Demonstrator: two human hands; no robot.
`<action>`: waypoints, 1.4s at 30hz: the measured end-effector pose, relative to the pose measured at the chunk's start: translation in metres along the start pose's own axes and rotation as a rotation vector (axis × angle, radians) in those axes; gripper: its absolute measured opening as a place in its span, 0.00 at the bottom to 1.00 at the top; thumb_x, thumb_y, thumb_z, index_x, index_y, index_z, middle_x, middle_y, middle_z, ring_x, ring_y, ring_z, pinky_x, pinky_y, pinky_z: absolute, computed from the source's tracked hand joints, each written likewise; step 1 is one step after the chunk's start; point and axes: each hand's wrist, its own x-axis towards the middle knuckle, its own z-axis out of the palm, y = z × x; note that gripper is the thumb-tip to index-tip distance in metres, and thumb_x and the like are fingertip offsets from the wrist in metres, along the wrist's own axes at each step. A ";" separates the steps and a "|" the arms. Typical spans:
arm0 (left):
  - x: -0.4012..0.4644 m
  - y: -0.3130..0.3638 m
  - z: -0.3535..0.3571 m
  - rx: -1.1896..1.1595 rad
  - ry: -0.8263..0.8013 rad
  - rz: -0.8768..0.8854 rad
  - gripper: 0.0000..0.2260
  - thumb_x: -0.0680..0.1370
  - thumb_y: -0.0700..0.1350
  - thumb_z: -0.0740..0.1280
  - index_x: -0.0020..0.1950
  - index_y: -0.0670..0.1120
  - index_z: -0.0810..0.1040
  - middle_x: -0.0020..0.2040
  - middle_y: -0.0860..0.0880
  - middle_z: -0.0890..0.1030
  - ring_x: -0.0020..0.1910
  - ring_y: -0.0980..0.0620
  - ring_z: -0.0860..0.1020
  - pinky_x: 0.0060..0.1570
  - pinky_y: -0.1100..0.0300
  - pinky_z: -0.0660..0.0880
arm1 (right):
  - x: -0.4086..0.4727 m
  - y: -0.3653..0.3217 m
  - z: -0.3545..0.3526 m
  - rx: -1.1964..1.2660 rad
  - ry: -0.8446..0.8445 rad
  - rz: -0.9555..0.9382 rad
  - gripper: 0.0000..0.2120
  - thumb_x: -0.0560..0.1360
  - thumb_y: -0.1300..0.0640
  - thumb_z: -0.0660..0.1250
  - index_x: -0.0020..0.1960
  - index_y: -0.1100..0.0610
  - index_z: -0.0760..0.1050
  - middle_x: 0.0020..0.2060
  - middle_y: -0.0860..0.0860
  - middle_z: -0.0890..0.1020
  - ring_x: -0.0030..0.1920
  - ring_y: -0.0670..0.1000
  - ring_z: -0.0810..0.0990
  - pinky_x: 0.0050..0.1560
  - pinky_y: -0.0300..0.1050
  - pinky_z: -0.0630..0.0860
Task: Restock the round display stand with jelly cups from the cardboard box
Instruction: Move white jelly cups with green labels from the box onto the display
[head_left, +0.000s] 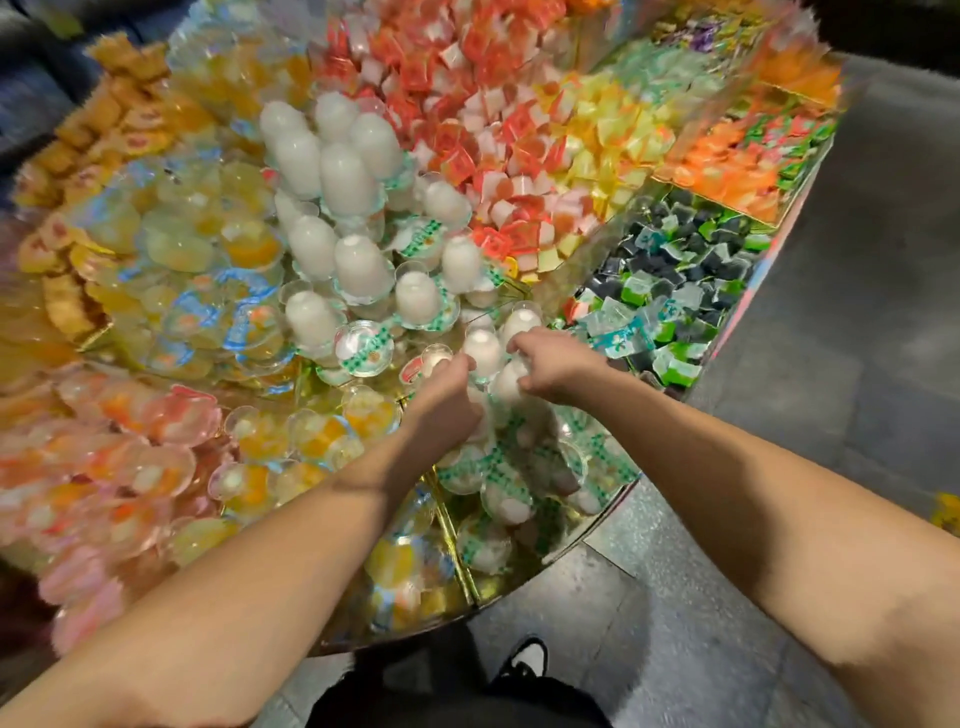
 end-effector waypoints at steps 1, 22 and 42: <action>0.001 0.001 0.002 0.000 -0.001 0.002 0.23 0.76 0.40 0.67 0.70 0.44 0.67 0.66 0.42 0.72 0.63 0.44 0.74 0.57 0.57 0.71 | 0.003 0.001 0.002 -0.001 0.003 -0.005 0.25 0.75 0.57 0.66 0.71 0.53 0.68 0.66 0.54 0.73 0.64 0.56 0.73 0.56 0.44 0.70; -0.007 -0.003 0.003 0.103 0.026 0.115 0.25 0.75 0.46 0.72 0.69 0.42 0.69 0.66 0.43 0.72 0.65 0.44 0.72 0.63 0.54 0.68 | 0.005 0.004 0.034 0.036 0.066 -0.044 0.28 0.75 0.57 0.69 0.73 0.57 0.66 0.67 0.56 0.72 0.67 0.57 0.69 0.64 0.50 0.68; -0.245 -0.251 -0.241 -0.237 0.438 -0.032 0.13 0.76 0.43 0.71 0.60 0.44 0.77 0.54 0.46 0.78 0.52 0.47 0.77 0.47 0.62 0.67 | -0.078 -0.360 0.024 0.015 0.252 -0.222 0.14 0.78 0.50 0.64 0.58 0.57 0.77 0.57 0.58 0.81 0.58 0.60 0.78 0.54 0.49 0.74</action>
